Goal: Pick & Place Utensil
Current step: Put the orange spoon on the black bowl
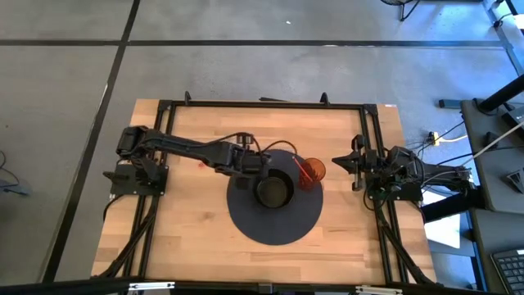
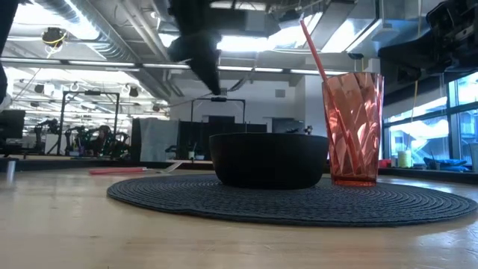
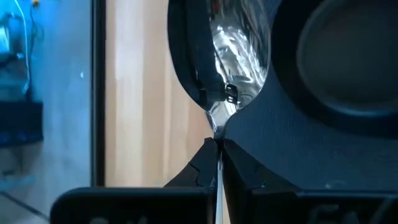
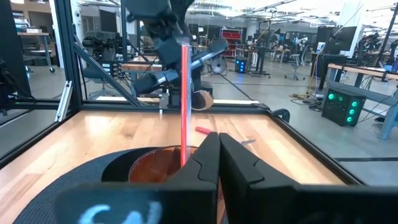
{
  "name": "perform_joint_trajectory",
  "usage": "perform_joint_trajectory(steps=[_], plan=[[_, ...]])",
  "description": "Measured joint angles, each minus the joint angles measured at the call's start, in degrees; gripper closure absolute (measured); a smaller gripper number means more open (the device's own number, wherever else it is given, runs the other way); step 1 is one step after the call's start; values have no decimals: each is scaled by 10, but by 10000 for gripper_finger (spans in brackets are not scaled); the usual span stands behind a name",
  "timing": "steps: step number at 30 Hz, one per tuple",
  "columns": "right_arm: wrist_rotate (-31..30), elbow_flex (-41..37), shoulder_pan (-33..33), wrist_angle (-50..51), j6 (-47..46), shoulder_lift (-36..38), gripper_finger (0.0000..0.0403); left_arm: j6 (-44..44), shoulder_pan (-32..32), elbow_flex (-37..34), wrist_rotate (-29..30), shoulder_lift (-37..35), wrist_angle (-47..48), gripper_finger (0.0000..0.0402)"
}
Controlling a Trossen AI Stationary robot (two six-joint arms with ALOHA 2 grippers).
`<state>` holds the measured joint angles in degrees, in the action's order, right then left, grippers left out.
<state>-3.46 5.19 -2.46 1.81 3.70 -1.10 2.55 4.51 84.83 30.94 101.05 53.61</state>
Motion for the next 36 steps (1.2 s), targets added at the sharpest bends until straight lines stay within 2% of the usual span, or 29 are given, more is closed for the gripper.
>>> perform_joint_trajectory(steps=[5, 11, 13, 21, 29, 36], plan=[[0, 0, 0, 7, 0, 0, 398, 75, 19, 73, 34, 60, 12, 399], [0, 0, 0, 12, -1, 0, 398, 214, 69, 125, 183, 154, 57, 399], [0, 0, 0, 15, -2, 0, 398, 257, 81, 137, 214, 178, 57, 399], [4, 0, 0, 21, -3, 0, 398, 411, 108, 166, 221, 241, 65, 399], [5, 0, 0, 24, -3, 0, 398, 493, 108, 165, 229, 256, 60, 399], [5, 0, 0, 24, -3, 0, 398, 569, 107, 166, 233, 275, 13, 399]])
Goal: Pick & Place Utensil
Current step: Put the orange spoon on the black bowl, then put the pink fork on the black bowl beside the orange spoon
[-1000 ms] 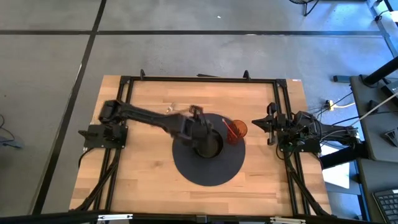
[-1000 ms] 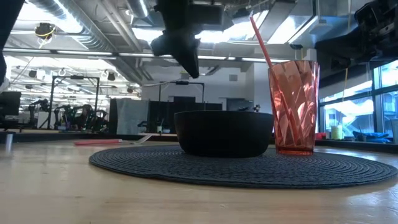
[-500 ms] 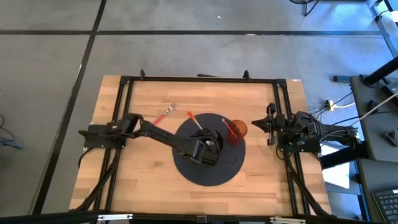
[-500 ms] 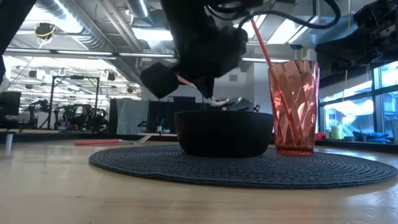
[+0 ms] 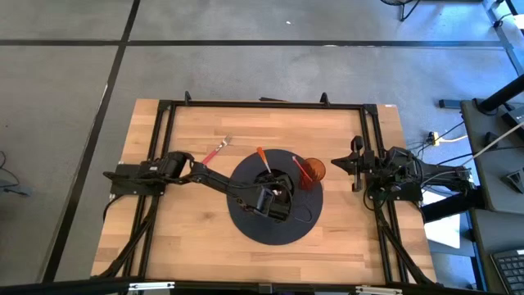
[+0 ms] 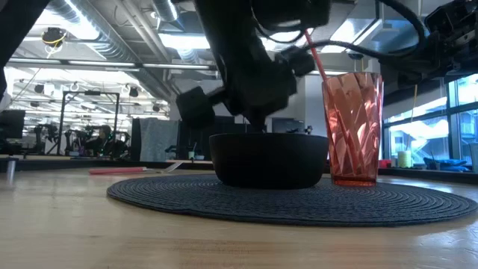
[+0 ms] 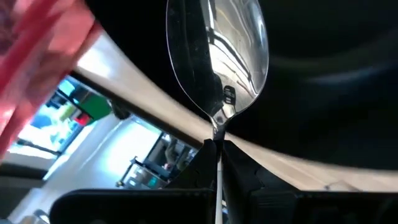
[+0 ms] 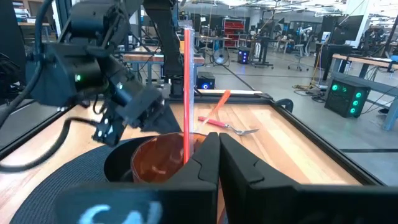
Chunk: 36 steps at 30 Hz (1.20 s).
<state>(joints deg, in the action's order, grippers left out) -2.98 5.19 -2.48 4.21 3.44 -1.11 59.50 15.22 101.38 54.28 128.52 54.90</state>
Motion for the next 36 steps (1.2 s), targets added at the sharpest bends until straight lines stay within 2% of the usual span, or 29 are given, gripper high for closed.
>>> perform_joint_trajectory(steps=[8, 15, 23, 29, 36], plan=[[0, 0, 0, 4, 0, 0, 398, 60, 0, 0, 3, 29, -10, 399], [0, 0, 0, 4, 0, 0, 398, 64, 0, 0, 14, 30, -21, 395], [0, 0, 0, 4, 0, 0, 398, 49, 0, -1, 60, 28, -36, 353], [0, 0, 0, 4, 0, 0, 398, 47, 0, -1, 66, 28, -36, 325], [0, 0, 0, 3, 0, 0, 398, 11, 5, -1, 166, 5, -3, 323]])
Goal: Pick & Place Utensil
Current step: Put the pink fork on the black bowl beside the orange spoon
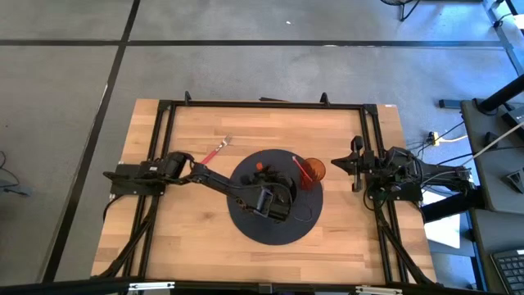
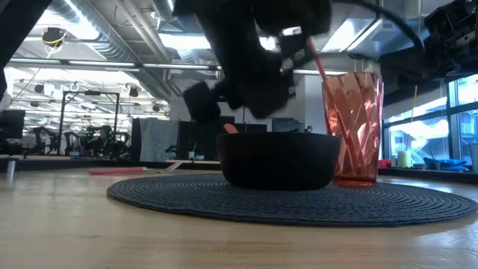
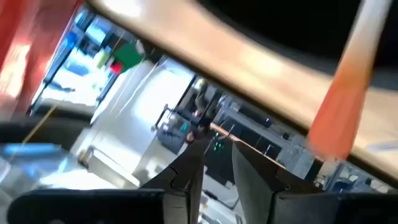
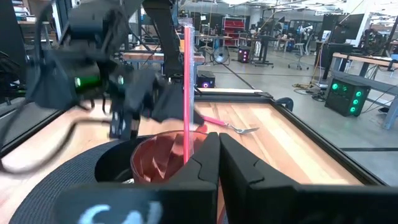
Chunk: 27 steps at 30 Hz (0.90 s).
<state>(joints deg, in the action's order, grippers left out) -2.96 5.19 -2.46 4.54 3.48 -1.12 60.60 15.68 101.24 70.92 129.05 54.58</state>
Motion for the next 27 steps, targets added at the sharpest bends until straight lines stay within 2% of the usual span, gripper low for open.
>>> perform_joint_trajectory(steps=[3, 6, 7, 10, 11, 13, 16, 21, 24, 27], plan=[[0, 0, 0, -11, 0, 0, 398, -66, 11, 0, -9, -40, 45, 330], [0, 0, 0, -7, 0, 0, 398, -210, 15, 0, -90, -104, 113, 339], [0, 0, 0, -5, 0, 0, 398, -270, 10, 0, -140, -131, 131, 342], [0, 0, 0, -5, -1, 0, 398, -423, -24, -17, -346, -220, 159, 352], [0, 0, 0, -7, -1, 0, 398, -456, -40, -35, -414, -251, 155, 357], [0, 0, 0, -11, 0, 0, 398, -494, -70, -90, -507, -319, 119, 367], [0, 0, 0, -9, 0, 0, 398, -510, -109, -214, -559, -427, -7, 384], [0, 0, 0, -12, 0, 0, 398, -487, -191, -456, -657, -598, -343, 399], [0, 0, 0, -17, 0, 0, 398, -526, -249, -586, -685, -669, -538, 399], [0, 0, 0, -18, 0, 0, 398, -574, -305, -697, -692, -714, -680, 400]])
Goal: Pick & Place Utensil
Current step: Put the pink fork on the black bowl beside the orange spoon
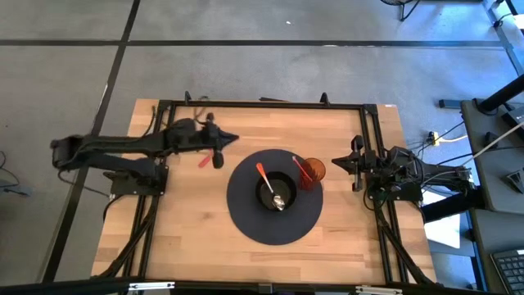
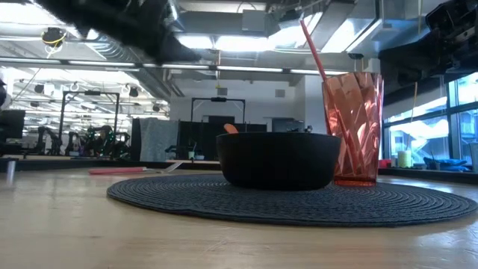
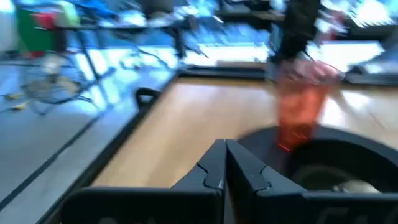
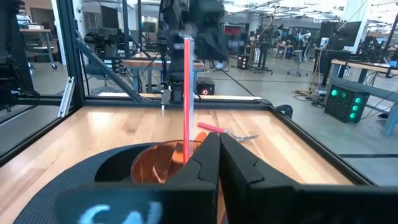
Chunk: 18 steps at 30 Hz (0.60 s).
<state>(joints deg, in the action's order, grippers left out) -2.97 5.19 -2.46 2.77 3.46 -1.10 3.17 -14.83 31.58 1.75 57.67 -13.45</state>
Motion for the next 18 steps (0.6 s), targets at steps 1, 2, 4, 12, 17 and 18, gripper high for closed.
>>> perform_joint_trajectory(steps=[1, 2, 4, 12, 17, 18], plan=[[0, 0, 0, 0, 0, 0, 398, -7, -15, -32, -1, -11, -37, 400], [0, 0, 0, -1, -1, 0, 398, -10, -27, -60, -2, -19, -71, 400], [0, 0, 0, -1, -2, 0, 398, -22, -46, -106, -4, -32, -126, 399], [0, 0, 0, -1, 0, 0, 398, -52, -86, -199, -19, -94, -200, 399], [0, 0, 0, 1, 0, 0, 398, -64, -103, -216, -63, -196, -194, 401], [0, 0, 0, 1, 0, 0, 398, -70, -106, -221, -66, -218, -188, 400]])
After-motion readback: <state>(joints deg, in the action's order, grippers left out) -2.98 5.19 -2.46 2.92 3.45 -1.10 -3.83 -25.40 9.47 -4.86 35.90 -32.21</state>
